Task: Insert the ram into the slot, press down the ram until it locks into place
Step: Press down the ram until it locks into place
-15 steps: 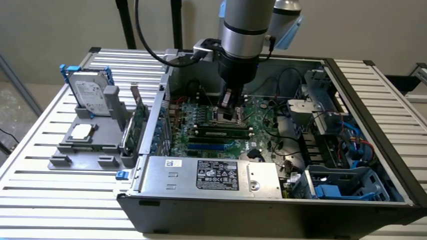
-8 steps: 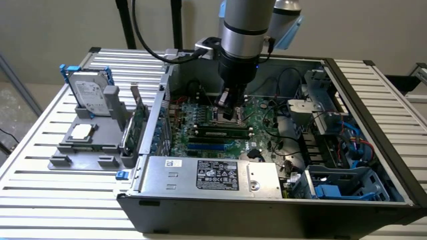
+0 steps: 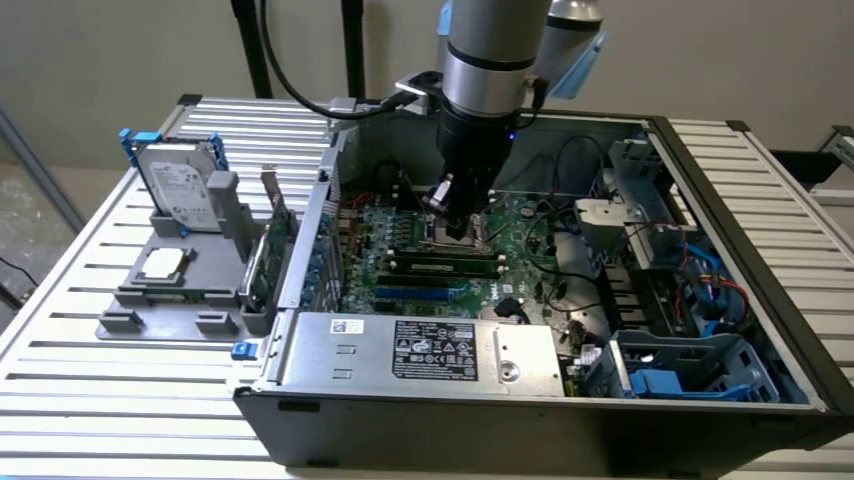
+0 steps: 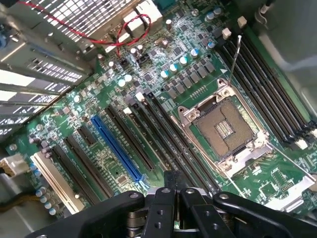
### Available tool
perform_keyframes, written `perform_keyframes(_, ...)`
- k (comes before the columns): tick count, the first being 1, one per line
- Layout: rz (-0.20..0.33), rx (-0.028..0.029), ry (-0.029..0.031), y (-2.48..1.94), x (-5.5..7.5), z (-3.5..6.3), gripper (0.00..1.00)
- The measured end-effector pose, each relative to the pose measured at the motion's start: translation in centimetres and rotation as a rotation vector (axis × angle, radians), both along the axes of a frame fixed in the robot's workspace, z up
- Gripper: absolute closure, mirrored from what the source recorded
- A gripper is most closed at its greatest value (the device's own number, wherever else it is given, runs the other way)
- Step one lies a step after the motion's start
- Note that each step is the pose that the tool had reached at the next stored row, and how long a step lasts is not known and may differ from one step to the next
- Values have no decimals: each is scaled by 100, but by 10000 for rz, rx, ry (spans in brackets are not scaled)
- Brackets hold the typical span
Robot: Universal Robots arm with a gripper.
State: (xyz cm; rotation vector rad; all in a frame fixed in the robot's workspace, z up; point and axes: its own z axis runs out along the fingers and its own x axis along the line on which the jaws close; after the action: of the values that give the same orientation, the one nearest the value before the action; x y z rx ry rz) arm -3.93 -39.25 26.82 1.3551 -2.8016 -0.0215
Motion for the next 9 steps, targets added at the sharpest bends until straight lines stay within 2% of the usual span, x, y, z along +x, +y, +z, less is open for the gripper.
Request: perform_keyframes(9,-1593,0,0,0,0,0,89)
